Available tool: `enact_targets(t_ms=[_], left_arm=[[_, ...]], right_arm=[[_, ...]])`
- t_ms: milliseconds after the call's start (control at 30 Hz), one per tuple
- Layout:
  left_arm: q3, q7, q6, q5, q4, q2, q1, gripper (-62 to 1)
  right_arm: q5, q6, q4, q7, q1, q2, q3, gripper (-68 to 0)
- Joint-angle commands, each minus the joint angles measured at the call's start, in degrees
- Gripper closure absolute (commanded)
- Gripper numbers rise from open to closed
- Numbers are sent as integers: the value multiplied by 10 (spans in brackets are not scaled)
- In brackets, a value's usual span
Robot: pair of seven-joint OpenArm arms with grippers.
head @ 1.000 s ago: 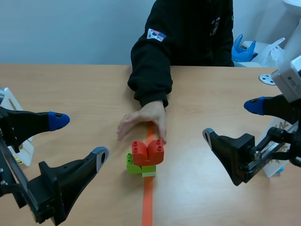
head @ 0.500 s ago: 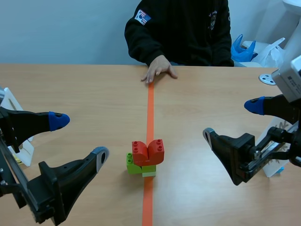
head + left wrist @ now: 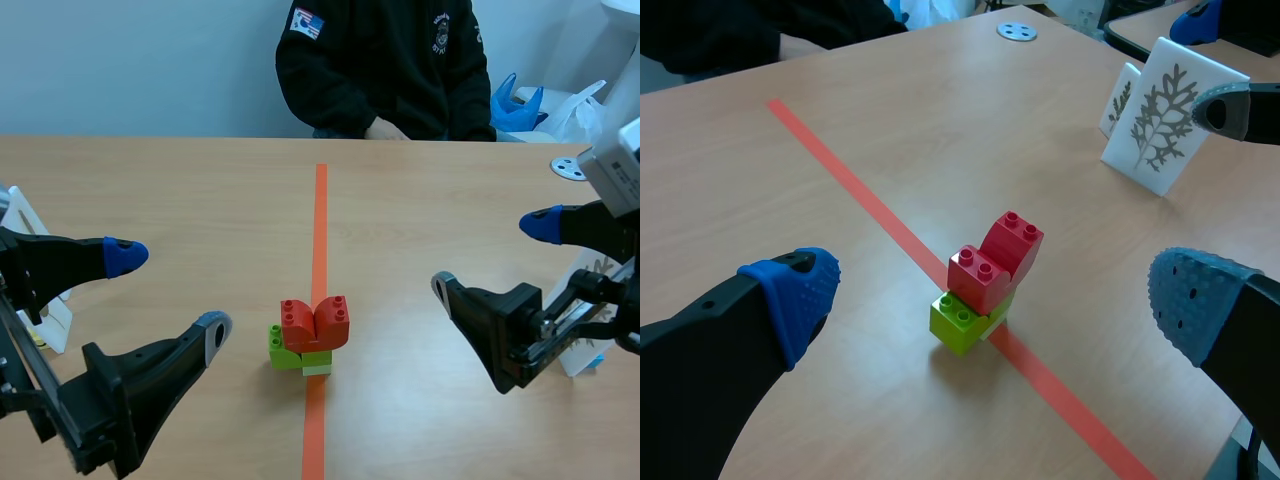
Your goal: Sort the leaf by its shape. The table is split by an orange tape line. A compound leaf with several leaflets goes to the left side, a simple leaf with one blade goes to the right side. Return to the home posture when a red brick is placed on the table.
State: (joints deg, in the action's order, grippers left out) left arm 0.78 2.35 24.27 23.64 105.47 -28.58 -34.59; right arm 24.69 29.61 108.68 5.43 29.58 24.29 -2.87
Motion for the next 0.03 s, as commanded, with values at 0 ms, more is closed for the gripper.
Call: enact_targets(t_ms=[0], left_arm=[[0, 8, 3, 6, 3, 3, 2, -623]], right_arm=[[4, -2, 5, -9, 1, 2, -4, -679]])
